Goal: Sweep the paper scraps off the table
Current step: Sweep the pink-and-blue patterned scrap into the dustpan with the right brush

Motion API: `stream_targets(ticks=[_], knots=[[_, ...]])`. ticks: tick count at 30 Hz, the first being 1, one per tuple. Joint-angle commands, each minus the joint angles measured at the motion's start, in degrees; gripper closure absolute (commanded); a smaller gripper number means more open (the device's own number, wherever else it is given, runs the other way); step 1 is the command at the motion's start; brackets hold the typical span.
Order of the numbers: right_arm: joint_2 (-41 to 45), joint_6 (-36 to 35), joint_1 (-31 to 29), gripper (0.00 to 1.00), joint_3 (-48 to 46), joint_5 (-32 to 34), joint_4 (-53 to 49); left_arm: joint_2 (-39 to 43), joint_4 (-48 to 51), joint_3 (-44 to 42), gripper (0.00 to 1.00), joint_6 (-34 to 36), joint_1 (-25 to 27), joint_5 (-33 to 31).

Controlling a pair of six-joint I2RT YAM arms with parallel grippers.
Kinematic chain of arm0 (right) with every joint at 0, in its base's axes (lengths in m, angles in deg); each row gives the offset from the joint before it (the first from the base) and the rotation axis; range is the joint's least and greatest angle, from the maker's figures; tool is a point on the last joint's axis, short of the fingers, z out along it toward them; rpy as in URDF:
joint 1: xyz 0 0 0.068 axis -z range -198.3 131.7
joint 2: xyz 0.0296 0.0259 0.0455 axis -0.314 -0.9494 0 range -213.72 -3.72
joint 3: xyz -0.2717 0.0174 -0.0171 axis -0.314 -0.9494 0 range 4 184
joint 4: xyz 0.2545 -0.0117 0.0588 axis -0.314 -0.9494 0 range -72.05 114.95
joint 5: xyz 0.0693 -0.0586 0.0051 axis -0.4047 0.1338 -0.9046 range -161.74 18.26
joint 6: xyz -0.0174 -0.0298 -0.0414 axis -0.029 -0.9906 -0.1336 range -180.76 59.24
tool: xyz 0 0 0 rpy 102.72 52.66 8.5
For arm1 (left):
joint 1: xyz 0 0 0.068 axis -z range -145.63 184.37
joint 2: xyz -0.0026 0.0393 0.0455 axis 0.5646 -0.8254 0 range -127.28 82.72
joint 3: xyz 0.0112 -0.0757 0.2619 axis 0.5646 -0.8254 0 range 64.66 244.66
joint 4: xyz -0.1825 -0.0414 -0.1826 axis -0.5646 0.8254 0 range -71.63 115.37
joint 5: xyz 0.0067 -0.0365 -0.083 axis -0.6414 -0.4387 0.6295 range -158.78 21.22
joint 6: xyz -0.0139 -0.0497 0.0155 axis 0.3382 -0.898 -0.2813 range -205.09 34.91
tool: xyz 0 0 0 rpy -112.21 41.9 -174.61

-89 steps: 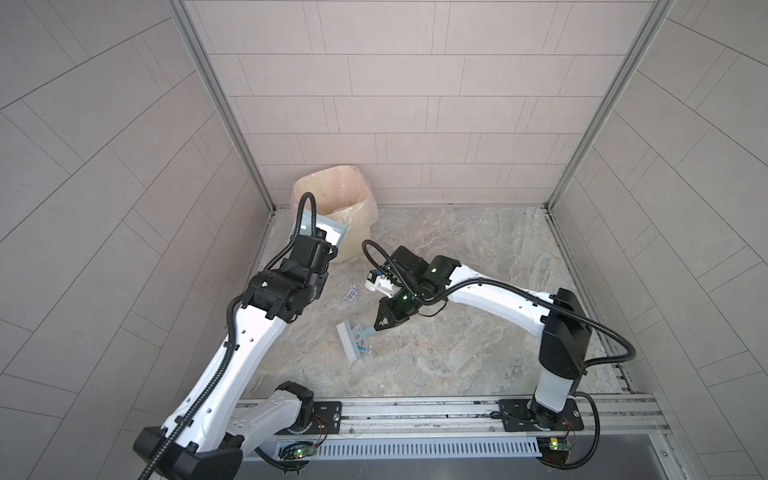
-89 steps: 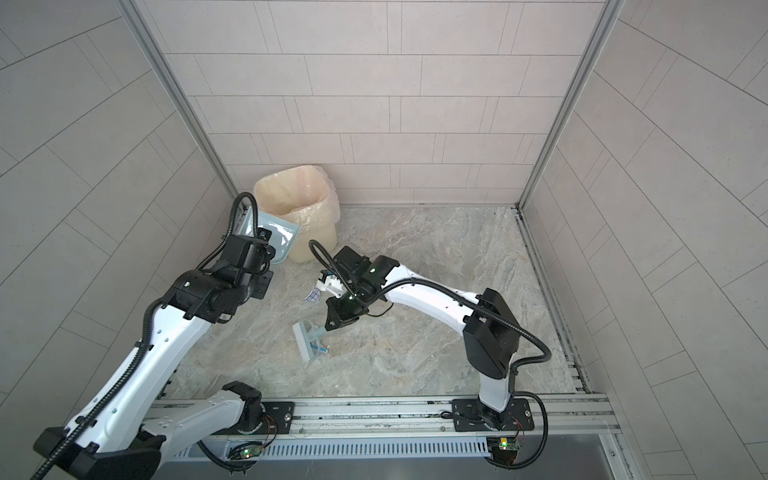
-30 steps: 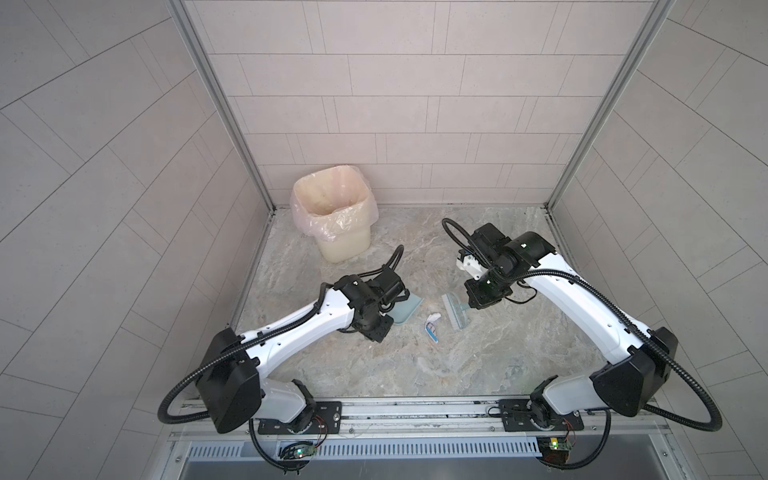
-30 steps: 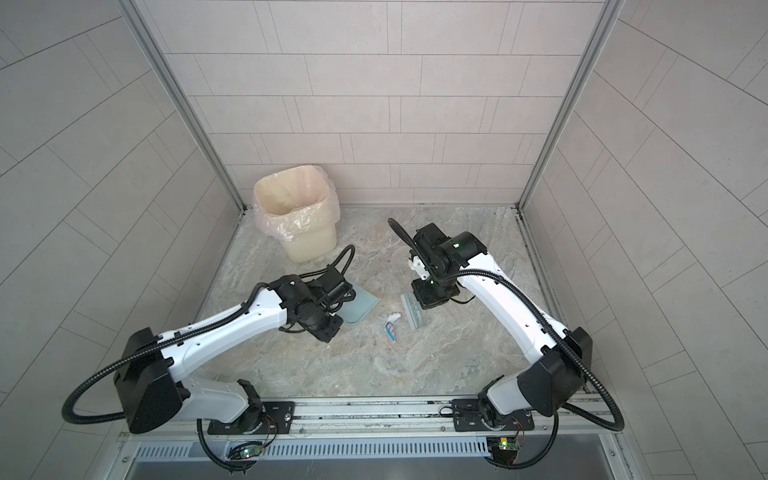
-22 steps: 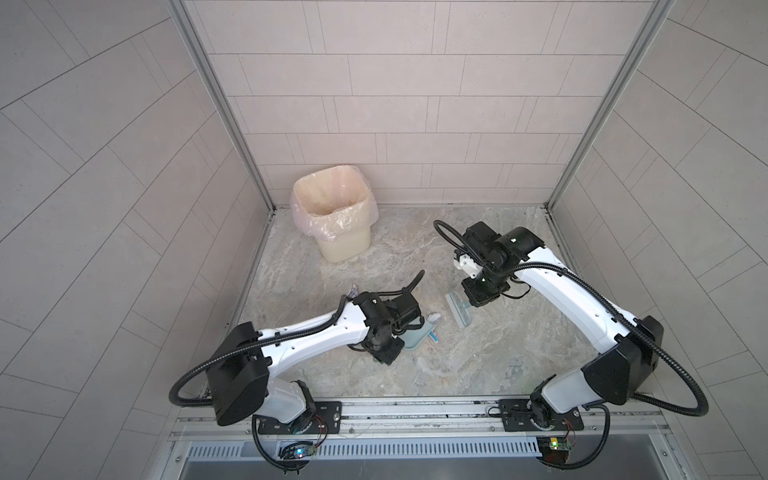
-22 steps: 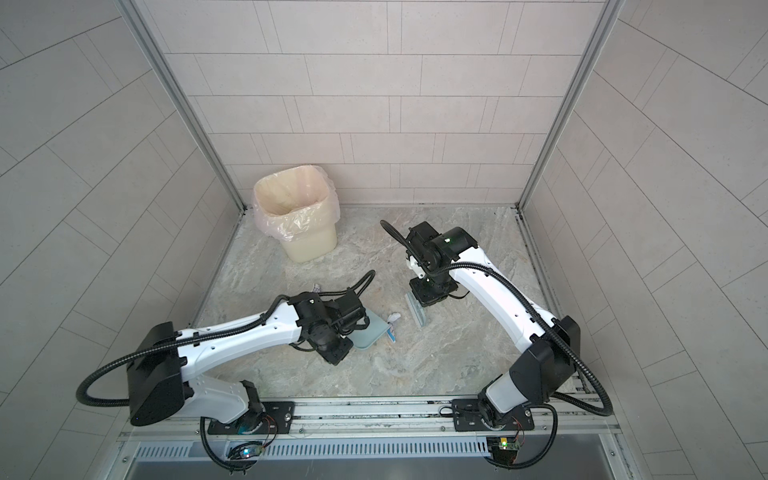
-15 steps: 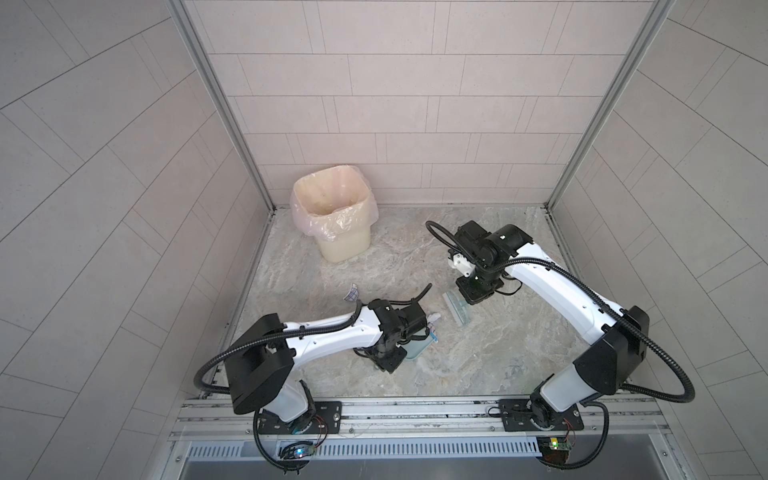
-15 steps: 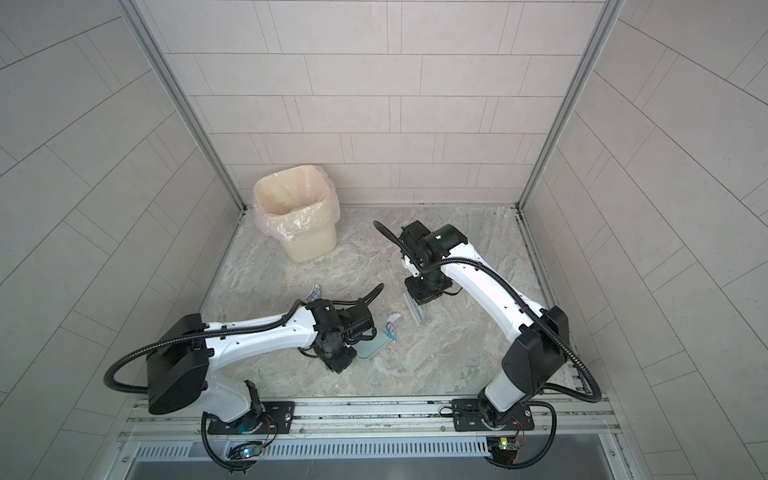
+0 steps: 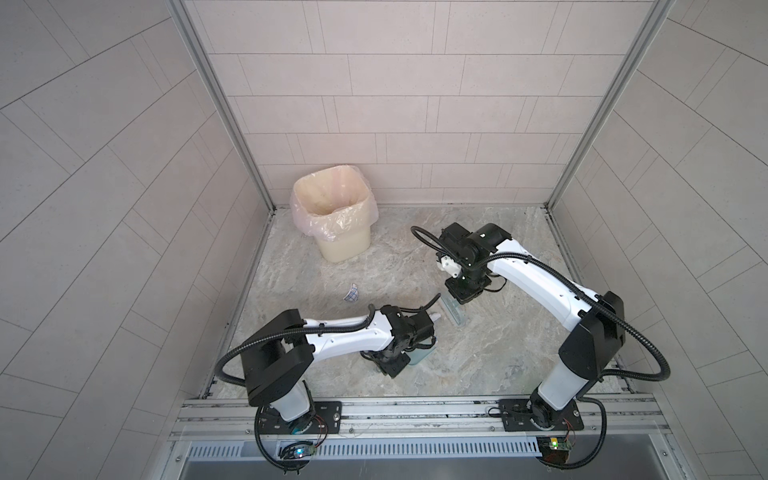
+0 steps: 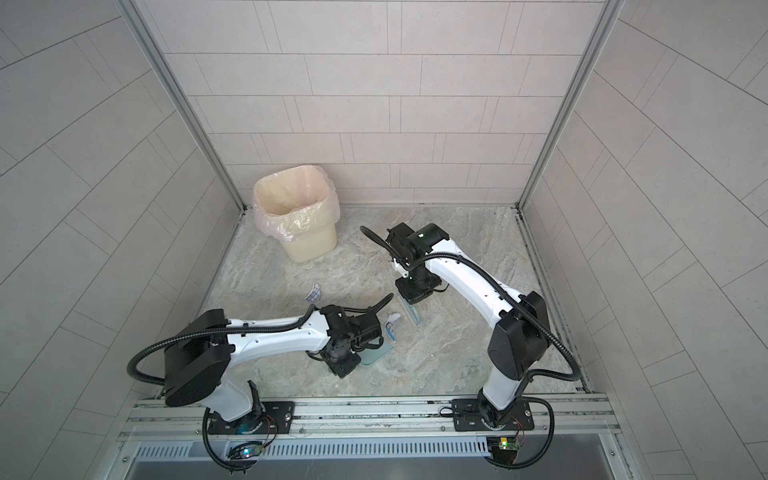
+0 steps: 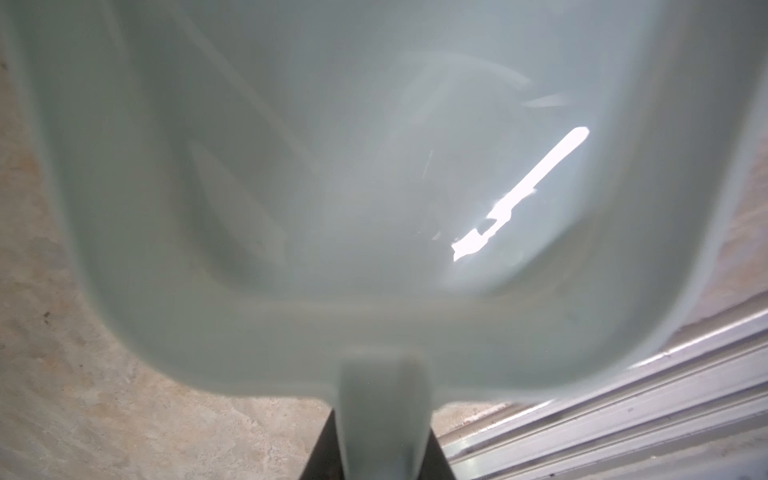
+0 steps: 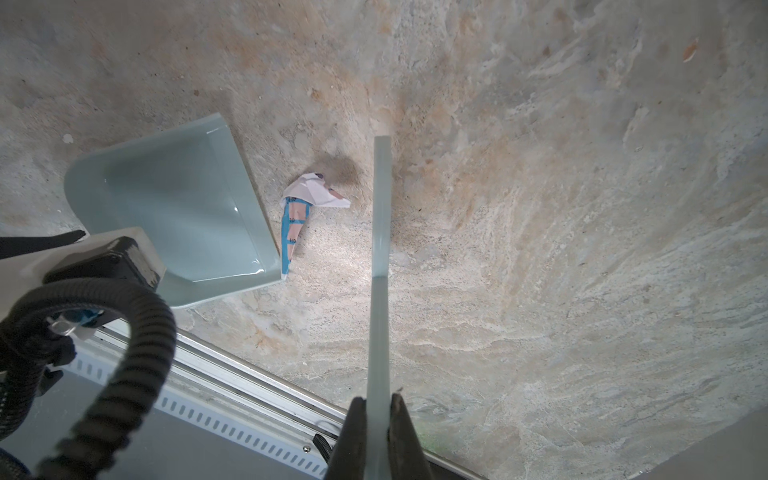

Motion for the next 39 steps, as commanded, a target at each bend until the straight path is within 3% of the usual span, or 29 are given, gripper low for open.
stream_targets(ticks=[1, 14, 21, 29, 35, 39], knots=[[-0.3, -0.2, -1.1, 1.00, 0.9, 0.5, -1.1, -0.9, -0.2, 0.0, 1.00, 1.6, 0.3, -2.0], [0.2, 3.0, -5.5, 1.00, 1.4, -9.3, 0.5, -2.7, -2.7, 0.0, 1.00, 3.1, 0.3, -0.8], [1.2, 2.1, -2.8, 1.00, 0.8, -4.0, -1.1, -2.0, -3.7, -1.3, 1.00, 2.6, 0.3, -0.6], [-4.4, 0.2, -4.6, 1.00, 3.8, -2.0, -1.7, -1.7, -4.5, -2.0, 1.00, 2.1, 0.3, -0.8], [-8.0, -0.9, -8.7, 1.00, 8.1, -4.9, -4.4, -1.1, -4.7, -2.6, 1.00, 1.4, 0.3, -1.0], [-6.7, -0.8, -9.6, 1.00, 8.2, -10.6, -4.3, -0.5, -5.0, -3.2, 1.00, 0.8, 0.3, -1.1]])
